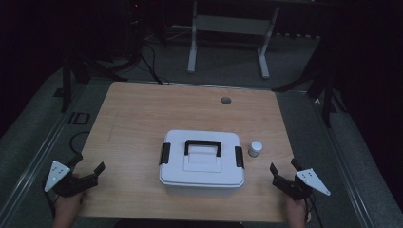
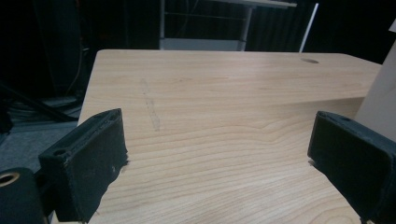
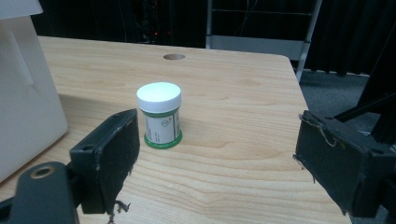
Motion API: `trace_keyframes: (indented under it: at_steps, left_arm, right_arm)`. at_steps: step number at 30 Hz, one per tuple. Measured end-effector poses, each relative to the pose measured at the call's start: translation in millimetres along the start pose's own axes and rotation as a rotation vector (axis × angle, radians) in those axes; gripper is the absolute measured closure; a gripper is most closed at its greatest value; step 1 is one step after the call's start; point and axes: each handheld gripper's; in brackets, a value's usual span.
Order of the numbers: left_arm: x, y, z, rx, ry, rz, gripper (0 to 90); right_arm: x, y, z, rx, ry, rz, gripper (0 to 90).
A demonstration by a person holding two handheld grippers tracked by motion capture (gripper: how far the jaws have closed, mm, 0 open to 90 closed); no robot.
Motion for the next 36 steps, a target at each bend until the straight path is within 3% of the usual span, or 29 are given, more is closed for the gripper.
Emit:
trace_keyframes:
  at_steps: [2, 3, 7, 9, 10, 11, 12, 14, 15, 16, 18, 26, 29, 31, 32, 33, 36]
  left_arm:
    - [-1.0, 0.3, 0.3, 0.002, 0.011, -0.003, 4.2]
    - [-2.7, 1.0, 1.6, 0.010, 0.057, 0.010, 4.3]
    - [-5.3, 3.1, 6.4, 0.085, 0.175, 0.020, 4.5]
    - [-6.0, 2.9, 7.5, 0.103, 0.194, 0.024, 4.5]
    - [-7.7, 3.8, 9.6, 0.164, 0.246, 0.042, 4.4]
    - [-7.7, 3.8, 9.6, 0.164, 0.246, 0.042, 4.4]
    - [-9.8, 4.4, 12.1, 0.206, 0.321, 0.064, 4.5]
    - [-13.2, 4.9, 13.1, 0.234, 0.396, 0.099, 4.5]
    - [-13.2, 4.9, 13.1, 0.234, 0.396, 0.099, 4.5]
    - [-17.0, 5.0, 13.1, 0.243, 0.456, 0.136, 4.5]
    - [-22.4, 6.4, 12.9, 0.262, 0.520, 0.159, 4.5]
    - [-39.2, 10.1, 11.0, 0.262, 0.762, 0.284, 4.6]
    - [-43.5, 10.8, 10.6, 0.252, 0.832, 0.320, 4.6]
    - [-45.0, 11.3, 10.5, 0.249, 0.849, 0.331, 4.6]
    - [-47.6, 11.2, 11.1, 0.243, 0.894, 0.355, 4.6]
    - [-47.6, 11.2, 11.1, 0.243, 0.894, 0.355, 4.6]
    - [-54.4, 8.5, 11.9, 0.254, 0.973, 0.390, 4.6]
  right_arm:
    - [0.3, -0.7, 0.2, -0.007, 0.000, 0.007, 13.4]
    - [0.4, -1.0, 0.3, -0.005, 0.004, 0.007, 13.4]
    - [0.7, -1.9, 0.8, -0.009, 0.007, 0.016, 13.3]
    - [0.8, -2.0, 0.8, -0.011, 0.011, 0.018, 13.3]
    - [0.8, -2.3, 0.7, -0.014, 0.010, 0.021, 13.3]
    - [0.9, -2.4, 0.8, -0.014, 0.011, 0.022, 13.3]
    - [1.0, -2.4, 0.8, -0.015, 0.013, 0.023, 13.3]
    - [1.1, -2.5, 1.1, -0.017, 0.016, 0.022, 13.2]
    - [1.1, -2.5, 1.1, -0.017, 0.016, 0.022, 13.2]
    - [1.2, -2.4, 1.5, -0.018, 0.021, 0.019, 13.2]
    - [1.4, -2.2, 2.2, -0.021, 0.026, 0.020, 13.2]
    - [1.6, -1.4, 2.8, -0.023, 0.032, 0.010, 13.2]
    - [1.6, -1.2, 3.1, -0.024, 0.036, 0.011, 13.2]
    - [1.6, -1.2, 3.1, -0.024, 0.036, 0.011, 13.2]
    - [1.6, -1.1, 3.1, -0.027, 0.037, 0.010, 13.2]
    - [1.6, -1.1, 3.1, -0.027, 0.038, 0.009, 13.2]
    - [1.6, -0.8, 3.1, -0.027, 0.036, 0.007, 13.2]
Point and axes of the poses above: each handheld gripper's, and its own axes: z roughly forward along the jaws, x roughly out of its underside, y roughly to its left, and after that the axes turned 3 degrees about y, right-handed
